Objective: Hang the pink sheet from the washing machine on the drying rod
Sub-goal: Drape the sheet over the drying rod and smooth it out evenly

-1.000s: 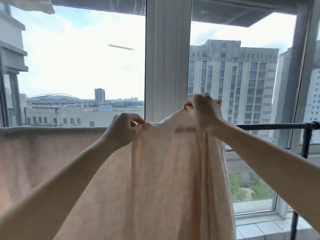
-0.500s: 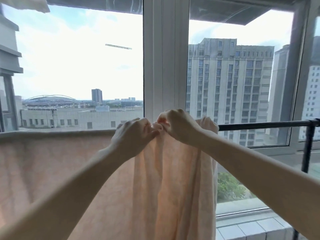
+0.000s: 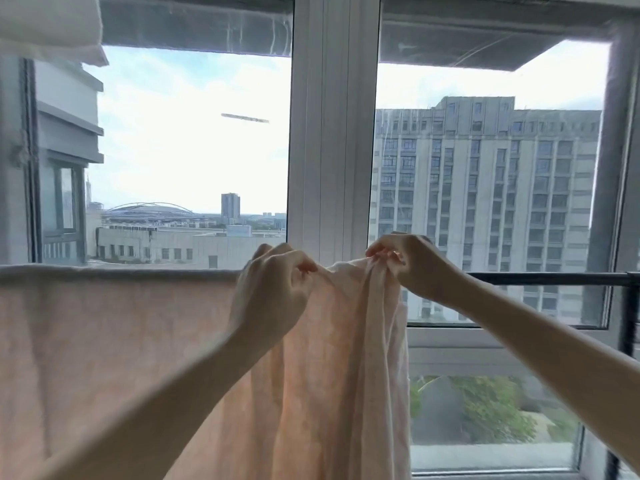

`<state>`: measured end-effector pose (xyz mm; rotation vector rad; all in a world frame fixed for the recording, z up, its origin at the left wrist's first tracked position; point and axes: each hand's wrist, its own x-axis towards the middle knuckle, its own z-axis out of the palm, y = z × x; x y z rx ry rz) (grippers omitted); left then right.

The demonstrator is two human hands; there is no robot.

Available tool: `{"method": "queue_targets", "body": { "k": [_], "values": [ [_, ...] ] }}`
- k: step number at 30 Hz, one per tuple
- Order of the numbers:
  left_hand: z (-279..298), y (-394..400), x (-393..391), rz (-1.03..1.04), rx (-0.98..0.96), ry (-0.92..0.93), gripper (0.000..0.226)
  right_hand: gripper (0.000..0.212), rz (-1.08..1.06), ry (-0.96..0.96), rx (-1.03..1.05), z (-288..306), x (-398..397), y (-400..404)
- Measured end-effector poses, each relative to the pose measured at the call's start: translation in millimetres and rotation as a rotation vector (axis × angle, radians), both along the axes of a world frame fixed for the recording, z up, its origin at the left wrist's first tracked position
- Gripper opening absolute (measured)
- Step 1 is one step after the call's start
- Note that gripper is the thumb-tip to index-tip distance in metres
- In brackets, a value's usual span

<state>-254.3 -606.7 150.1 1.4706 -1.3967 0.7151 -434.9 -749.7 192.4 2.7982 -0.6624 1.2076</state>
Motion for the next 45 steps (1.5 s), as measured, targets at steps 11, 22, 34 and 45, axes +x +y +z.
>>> {"method": "queue_targets", "body": {
  "k": [11, 22, 34, 45],
  "values": [
    [-47, -65, -113, -0.044, 0.087, 0.202, 0.059, 0.052, 0.222, 0.031, -0.05, -29, -45, -35],
    [7, -48, -105, -0.127, 0.13, 0.619, 0.022, 0.047, 0.26, -0.054, -0.232, -38, -36, -45],
    [33, -12, -57, -0.331, 0.267, 0.811, 0.026, 0.01, 0.423, 0.056, 0.135, 2, 6, -33],
    [42, -13, -41, -0.125, 0.271, 0.674, 0.031, 0.024, 0.425, -0.125, 0.518, 52, 27, -33]
  ]
}}
